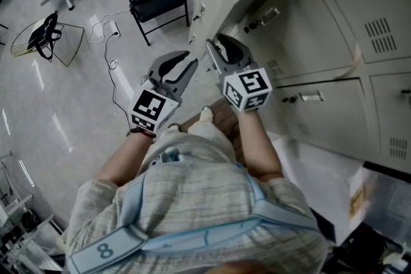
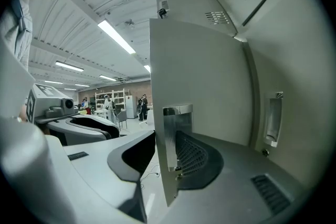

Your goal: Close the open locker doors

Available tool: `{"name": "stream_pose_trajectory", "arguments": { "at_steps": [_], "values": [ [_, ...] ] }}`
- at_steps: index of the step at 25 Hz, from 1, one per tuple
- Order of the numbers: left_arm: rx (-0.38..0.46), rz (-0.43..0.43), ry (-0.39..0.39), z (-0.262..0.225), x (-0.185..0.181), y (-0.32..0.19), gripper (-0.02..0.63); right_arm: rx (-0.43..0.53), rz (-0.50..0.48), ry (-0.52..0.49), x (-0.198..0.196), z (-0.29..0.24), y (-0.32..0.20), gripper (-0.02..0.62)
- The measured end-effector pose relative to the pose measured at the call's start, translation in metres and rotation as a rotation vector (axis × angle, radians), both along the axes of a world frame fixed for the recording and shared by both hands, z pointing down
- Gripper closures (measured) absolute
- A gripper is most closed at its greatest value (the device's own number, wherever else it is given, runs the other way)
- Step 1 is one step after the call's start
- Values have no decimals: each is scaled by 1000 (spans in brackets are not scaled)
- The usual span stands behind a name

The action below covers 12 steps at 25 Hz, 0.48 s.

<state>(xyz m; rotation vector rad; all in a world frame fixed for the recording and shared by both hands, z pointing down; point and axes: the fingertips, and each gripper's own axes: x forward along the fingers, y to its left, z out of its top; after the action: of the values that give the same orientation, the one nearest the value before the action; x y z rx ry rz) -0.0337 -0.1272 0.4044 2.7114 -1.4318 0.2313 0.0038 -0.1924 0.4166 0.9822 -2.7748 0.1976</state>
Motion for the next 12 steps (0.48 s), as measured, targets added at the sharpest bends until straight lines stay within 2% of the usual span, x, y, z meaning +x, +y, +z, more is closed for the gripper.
{"name": "stream_pose_trajectory", "arguments": {
  "at_steps": [12],
  "values": [
    [0,-63,22,0,-14,-13,512,18,-41,22,-33,0,-19,477]
  ]
}}
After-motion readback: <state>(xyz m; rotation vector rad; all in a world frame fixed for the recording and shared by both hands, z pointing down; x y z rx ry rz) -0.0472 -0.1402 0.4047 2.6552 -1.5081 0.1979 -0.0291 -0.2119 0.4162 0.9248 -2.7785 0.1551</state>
